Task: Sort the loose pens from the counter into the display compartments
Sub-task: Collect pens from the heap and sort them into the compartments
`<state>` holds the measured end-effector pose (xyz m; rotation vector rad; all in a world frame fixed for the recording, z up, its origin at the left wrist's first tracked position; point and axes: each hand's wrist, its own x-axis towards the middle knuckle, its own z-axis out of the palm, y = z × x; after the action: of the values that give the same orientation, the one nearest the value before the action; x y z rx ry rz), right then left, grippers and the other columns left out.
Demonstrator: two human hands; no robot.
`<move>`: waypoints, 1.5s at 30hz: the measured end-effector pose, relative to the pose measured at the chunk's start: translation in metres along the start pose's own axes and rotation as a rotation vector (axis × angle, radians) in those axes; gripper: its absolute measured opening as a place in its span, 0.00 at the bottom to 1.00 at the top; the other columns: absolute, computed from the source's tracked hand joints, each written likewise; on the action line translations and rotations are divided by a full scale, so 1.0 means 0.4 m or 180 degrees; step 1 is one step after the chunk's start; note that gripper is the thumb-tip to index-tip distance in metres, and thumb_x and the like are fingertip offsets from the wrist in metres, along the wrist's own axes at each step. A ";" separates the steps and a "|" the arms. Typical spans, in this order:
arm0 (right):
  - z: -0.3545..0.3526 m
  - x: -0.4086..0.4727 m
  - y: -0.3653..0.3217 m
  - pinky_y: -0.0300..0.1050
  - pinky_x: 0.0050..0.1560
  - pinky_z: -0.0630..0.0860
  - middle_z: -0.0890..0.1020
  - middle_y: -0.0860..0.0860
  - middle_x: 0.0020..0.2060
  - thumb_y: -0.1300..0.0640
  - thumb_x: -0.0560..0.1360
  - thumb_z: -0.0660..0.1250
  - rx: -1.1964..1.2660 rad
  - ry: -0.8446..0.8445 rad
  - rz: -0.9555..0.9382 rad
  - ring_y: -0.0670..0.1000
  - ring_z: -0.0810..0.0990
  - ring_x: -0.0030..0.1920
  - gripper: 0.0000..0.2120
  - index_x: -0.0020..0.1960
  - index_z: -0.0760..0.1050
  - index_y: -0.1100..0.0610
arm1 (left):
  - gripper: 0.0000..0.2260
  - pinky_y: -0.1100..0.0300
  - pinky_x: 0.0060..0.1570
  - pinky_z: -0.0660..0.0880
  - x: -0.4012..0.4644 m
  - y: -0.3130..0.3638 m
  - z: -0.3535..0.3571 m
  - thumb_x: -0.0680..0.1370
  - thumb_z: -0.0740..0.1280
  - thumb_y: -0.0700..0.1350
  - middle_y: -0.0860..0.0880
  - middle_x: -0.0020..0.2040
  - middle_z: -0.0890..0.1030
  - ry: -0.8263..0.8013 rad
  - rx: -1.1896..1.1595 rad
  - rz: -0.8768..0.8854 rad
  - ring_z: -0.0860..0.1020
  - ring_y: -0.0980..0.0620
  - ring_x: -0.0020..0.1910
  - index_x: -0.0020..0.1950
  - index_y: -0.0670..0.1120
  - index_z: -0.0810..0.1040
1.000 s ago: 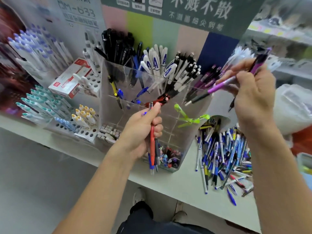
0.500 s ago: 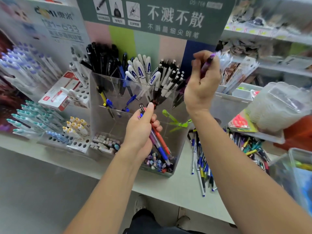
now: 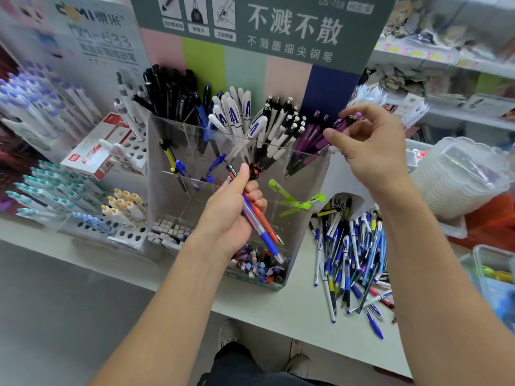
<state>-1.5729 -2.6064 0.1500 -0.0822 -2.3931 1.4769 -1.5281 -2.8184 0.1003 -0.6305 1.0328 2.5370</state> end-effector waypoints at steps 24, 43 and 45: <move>0.103 -0.294 -0.048 0.50 0.41 0.75 0.76 0.45 0.36 0.44 0.74 0.73 -0.1762 -0.1539 -0.0798 0.48 0.73 0.38 0.10 0.43 0.80 0.50 | 0.14 0.54 0.54 0.79 -0.029 -0.007 -0.031 0.84 0.62 0.52 0.50 0.31 0.77 0.0659 -0.0462 0.0458 0.81 0.53 0.38 0.45 0.42 0.72; 0.224 -0.109 -0.207 0.41 0.27 0.69 0.81 0.55 0.33 0.65 0.80 0.67 0.1233 -0.1226 -0.0036 0.47 0.75 0.27 0.06 0.46 0.74 0.56 | 0.23 0.65 0.21 0.56 -0.087 0.187 -0.165 0.78 0.60 0.69 0.54 0.28 0.61 0.0407 0.0217 0.0656 0.58 0.57 0.24 0.37 0.50 0.68; 0.259 -0.047 -0.240 0.41 0.28 0.75 0.85 0.58 0.36 0.65 0.77 0.70 0.0732 -0.1143 -0.0373 0.49 0.81 0.29 0.06 0.44 0.75 0.58 | 0.23 0.64 0.21 0.56 -0.089 0.190 -0.174 0.80 0.58 0.68 0.53 0.28 0.61 0.0516 0.0253 0.0709 0.58 0.56 0.23 0.38 0.49 0.70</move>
<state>-1.5751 -2.7438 0.1874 0.4022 -2.4172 1.8244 -1.5133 -2.9250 0.1175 -0.7464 1.3201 2.6513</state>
